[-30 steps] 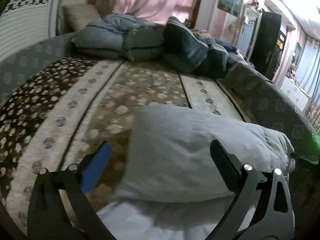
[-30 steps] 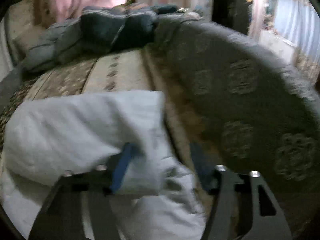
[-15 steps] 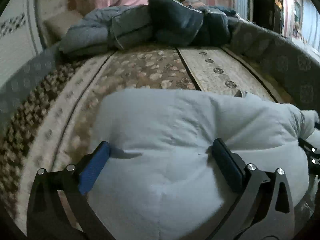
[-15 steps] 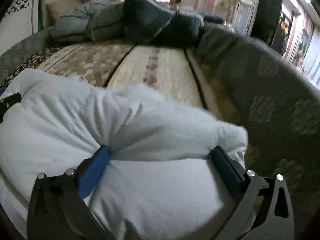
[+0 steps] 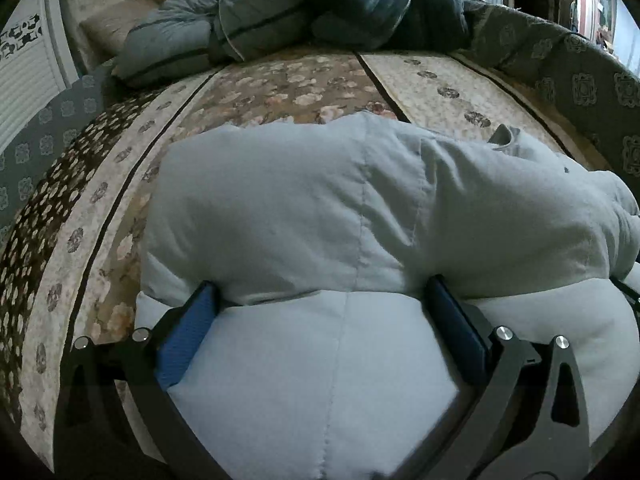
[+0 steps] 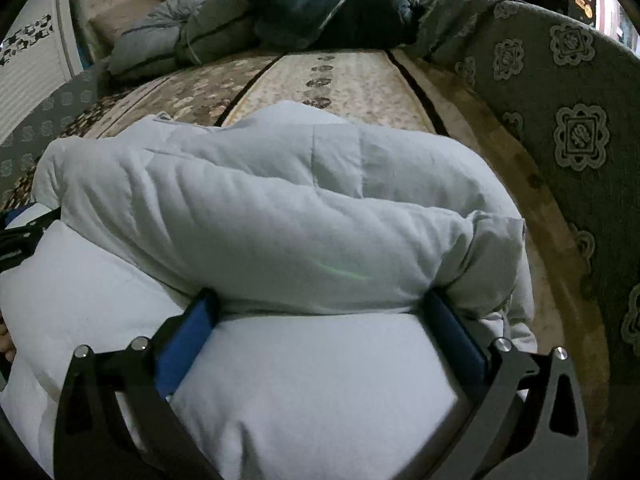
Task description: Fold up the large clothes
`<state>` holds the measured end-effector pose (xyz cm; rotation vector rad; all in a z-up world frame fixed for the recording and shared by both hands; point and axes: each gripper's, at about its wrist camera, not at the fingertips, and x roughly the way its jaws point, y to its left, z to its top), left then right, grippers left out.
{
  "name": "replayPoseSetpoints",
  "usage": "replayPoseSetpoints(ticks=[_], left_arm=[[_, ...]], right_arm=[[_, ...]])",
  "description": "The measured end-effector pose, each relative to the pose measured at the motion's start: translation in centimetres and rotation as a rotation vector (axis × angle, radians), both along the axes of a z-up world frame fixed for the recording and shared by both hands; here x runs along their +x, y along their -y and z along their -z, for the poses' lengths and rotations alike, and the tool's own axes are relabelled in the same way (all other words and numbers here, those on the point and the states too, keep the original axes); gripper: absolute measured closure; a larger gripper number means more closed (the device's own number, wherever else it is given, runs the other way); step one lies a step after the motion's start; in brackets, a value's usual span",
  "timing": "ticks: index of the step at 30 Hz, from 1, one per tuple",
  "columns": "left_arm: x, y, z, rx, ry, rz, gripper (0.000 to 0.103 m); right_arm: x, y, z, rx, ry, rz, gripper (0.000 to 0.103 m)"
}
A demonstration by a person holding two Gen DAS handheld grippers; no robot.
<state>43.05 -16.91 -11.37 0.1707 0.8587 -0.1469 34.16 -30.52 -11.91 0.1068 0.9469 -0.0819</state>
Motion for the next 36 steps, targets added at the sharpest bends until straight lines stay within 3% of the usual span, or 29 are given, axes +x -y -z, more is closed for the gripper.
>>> replayPoseSetpoints(ticks=[4,10,15,18,20,24,29,33,36], left_arm=[[-0.4,-0.3,0.1,-0.022,0.008,-0.011,0.003],[-5.7,-3.6,-3.6,-0.101,0.149,-0.053,0.003],[-12.8,-8.6,-8.5,-0.138,0.293,-0.106,0.003],[-17.4,-12.6,-11.0,-0.216,0.334,-0.146,0.003],[-20.0,-14.3,-11.5,-0.213,0.327,-0.144,0.003],[-27.0,-16.8,-10.7,-0.150,0.302,-0.104,0.003],[-33.3,-19.4,-9.1,-0.081,0.339,-0.138,0.003],[-35.6,-23.2,-6.4,-0.168,0.250,-0.245,0.003],[-36.4,-23.6,-3.6,-0.185,0.158,-0.255,0.003]], right_arm=[[0.0,-0.2,-0.1,-0.007,-0.020,0.005,0.001],[-2.7,1.0,-3.2,0.034,0.052,-0.020,0.002],[-10.6,2.5,-8.1,0.124,0.186,-0.017,0.002],[-16.6,2.9,-9.3,0.114,0.223,0.021,0.002],[-20.8,2.5,-9.5,0.060,0.244,0.042,0.002],[-26.8,0.2,-8.6,-0.073,0.263,0.030,0.002],[-33.6,-1.8,-8.2,-0.032,0.296,0.050,0.002],[-37.3,-2.1,-6.9,0.004,0.285,0.066,0.002],[-38.2,-0.2,-5.8,0.047,0.260,0.152,0.002]])
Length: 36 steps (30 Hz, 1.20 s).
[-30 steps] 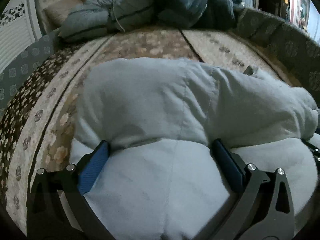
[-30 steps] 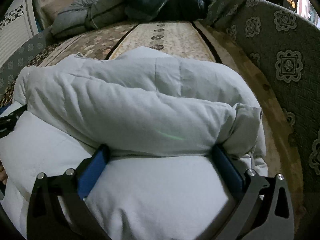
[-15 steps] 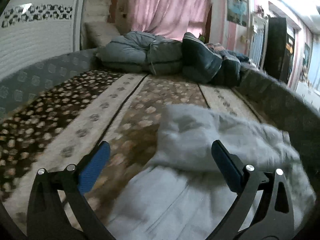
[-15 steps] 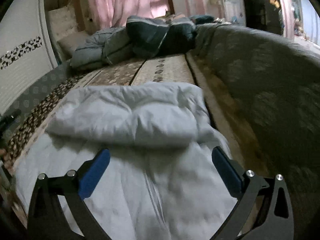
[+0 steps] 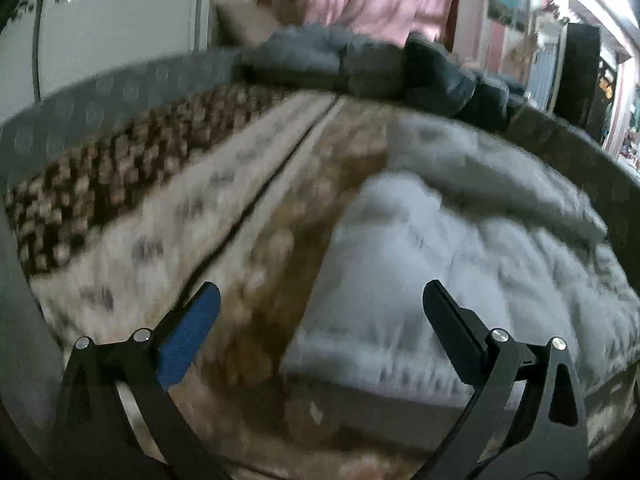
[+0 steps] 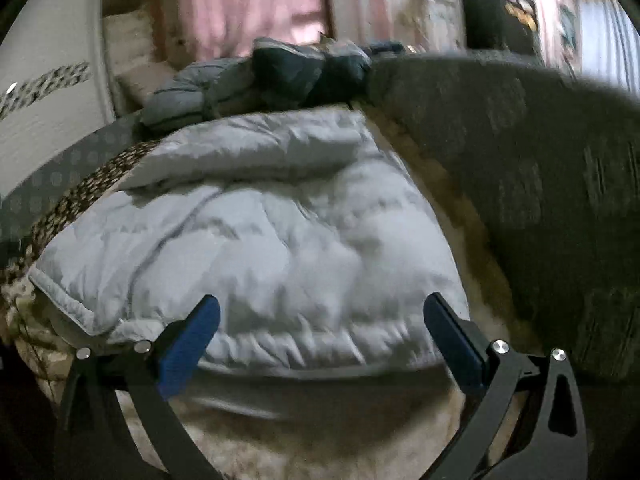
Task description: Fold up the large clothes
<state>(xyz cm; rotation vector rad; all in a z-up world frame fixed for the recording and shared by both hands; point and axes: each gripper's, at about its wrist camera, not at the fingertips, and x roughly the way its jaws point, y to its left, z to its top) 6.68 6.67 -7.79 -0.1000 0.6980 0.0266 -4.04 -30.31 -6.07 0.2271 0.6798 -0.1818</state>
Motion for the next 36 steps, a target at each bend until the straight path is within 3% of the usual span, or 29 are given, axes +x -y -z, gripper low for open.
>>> replayPoseSetpoints(ticks=[3,9,13,20,23,26,29,31,34,36], left_arm=[[-1.1,0.8,1.8,0.037,-0.044,0.036,0.003],[-3.0,0.1,1.5,0.007,0.015,0.027,0.003],[-2.4,-0.6,2.4,0.001,-0.027,0.013,0.003],[-0.4,1.0,2.6,-0.043,-0.015,0.060,0.003],[0.8,2.1,3.5,-0.043,-0.055,0.095,0.003],[3.1,2.3,5.5,-0.122,-0.160,0.089,0.003],[4.4,3.3,6.6,-0.092,-0.185,0.114,0.003],[4.7,4.0,7.2,-0.072,-0.195,0.127,0.003],[4.5,3.6,7.9,-0.119,-0.199,0.112,0.003],[4.3,3.6,8.0,-0.115,-0.197,0.117,0.003]], right_arm=[[-0.7,1.7,0.2,0.034,0.020,0.062,0.002],[-0.7,2.9,1.1,0.123,0.002,0.084,0.002],[-0.2,2.8,1.5,0.114,-0.019,0.086,0.001],[0.5,5.5,3.4,0.157,-0.089,0.191,0.001],[1.3,5.3,4.4,0.126,-0.111,0.156,0.001],[1.8,5.2,4.9,0.130,-0.116,0.113,0.001],[2.4,4.9,5.1,0.146,-0.114,0.063,0.002],[3.0,4.0,5.3,0.141,-0.119,0.007,0.009],[3.5,2.6,5.2,0.070,-0.134,-0.029,0.010],[3.6,2.7,5.2,0.094,-0.138,-0.043,0.011]])
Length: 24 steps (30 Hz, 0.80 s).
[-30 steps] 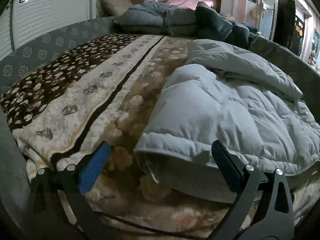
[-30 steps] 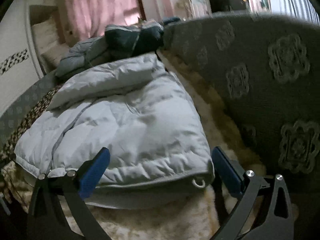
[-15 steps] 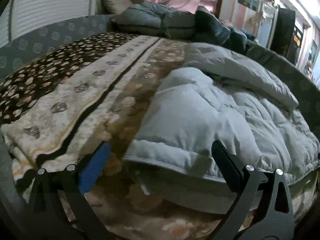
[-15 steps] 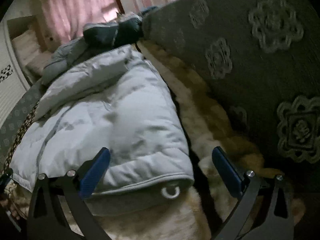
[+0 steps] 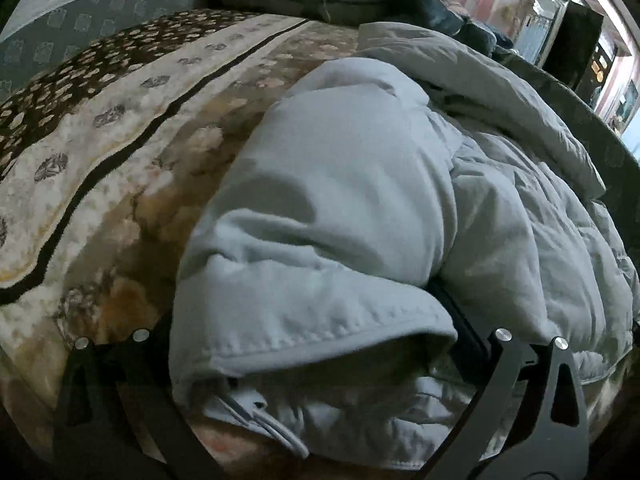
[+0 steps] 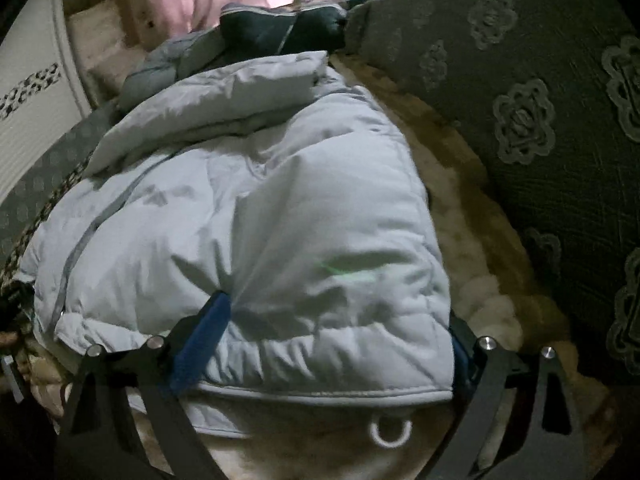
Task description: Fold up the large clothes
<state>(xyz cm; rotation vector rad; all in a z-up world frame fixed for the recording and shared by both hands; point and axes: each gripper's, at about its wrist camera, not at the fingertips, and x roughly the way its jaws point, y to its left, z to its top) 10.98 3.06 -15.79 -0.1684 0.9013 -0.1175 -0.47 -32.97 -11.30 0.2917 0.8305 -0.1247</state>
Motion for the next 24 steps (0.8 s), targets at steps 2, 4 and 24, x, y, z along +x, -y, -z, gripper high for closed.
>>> replayPoseSetpoints(ticks=[2,4,24], left_arm=[[0.1,-0.1,0.0,-0.003,-0.009,0.006,0.003],[0.4,-0.3,0.1,-0.012,-0.019,0.022,0.003],[-4.1,0.6,-8.3,-0.095,0.177,0.176,0.093]], right_arm=[[-0.2,0.3,-0.1,0.024,0.003,-0.001,0.018],[-0.4,0.3,-0.3,0.023,0.008,-0.005,0.032],[-5.0,-0.7,-6.1,-0.005,0.158,0.002,0.091]])
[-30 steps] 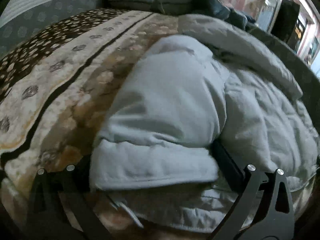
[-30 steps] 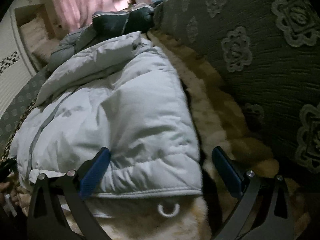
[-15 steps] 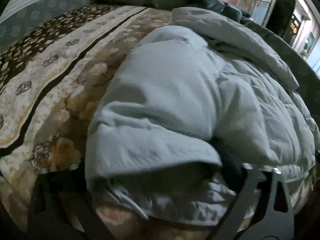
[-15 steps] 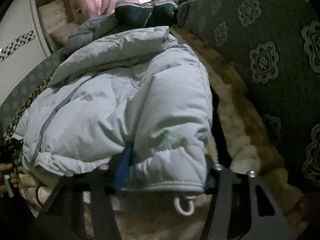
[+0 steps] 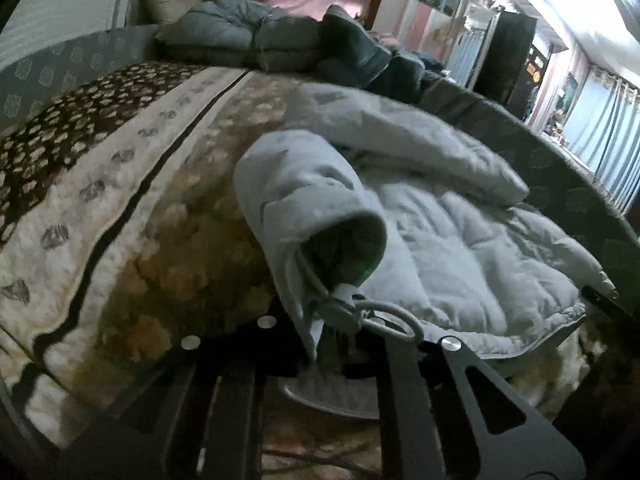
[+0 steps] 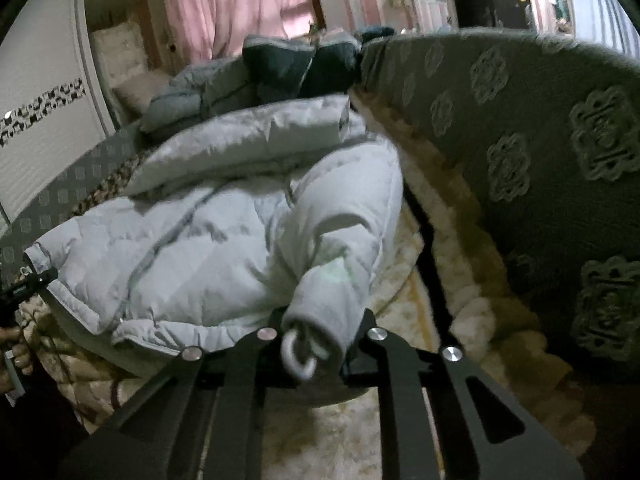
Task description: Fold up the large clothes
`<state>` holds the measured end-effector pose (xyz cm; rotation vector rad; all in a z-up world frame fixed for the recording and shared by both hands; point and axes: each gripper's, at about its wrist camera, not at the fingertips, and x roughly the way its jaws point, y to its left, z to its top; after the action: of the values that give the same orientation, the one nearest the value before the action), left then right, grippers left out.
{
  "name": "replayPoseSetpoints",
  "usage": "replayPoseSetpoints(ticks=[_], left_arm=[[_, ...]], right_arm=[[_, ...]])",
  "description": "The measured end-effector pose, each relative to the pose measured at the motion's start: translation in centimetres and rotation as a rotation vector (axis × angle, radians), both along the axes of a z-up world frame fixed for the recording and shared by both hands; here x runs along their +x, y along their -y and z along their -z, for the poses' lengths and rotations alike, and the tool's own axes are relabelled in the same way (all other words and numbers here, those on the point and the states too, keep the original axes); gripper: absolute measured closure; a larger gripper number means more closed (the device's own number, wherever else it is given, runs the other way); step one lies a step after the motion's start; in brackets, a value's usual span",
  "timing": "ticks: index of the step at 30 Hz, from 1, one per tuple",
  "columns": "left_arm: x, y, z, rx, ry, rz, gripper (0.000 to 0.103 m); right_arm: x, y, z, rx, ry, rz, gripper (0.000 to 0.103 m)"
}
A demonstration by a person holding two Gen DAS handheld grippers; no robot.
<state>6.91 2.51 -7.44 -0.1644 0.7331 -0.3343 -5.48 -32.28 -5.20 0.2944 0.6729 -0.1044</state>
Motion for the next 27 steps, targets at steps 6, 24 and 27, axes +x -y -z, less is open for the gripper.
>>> replayPoseSetpoints(ticks=[6,24,27], left_arm=[[-1.4,-0.4,-3.4,-0.033,0.057,0.012,0.094],[-5.1,-1.4,-11.8,-0.124,0.180,0.053,0.094],[-3.6,-1.2,-12.0,-0.137,0.176,0.044,0.094]], right_arm=[[-2.4,1.0,-3.3,0.022,0.089,0.037,0.093],[-4.3,2.4,-12.5,-0.036,0.279,0.078,0.093],[-2.3,2.2,-13.1,-0.049,0.285,0.063,0.093]])
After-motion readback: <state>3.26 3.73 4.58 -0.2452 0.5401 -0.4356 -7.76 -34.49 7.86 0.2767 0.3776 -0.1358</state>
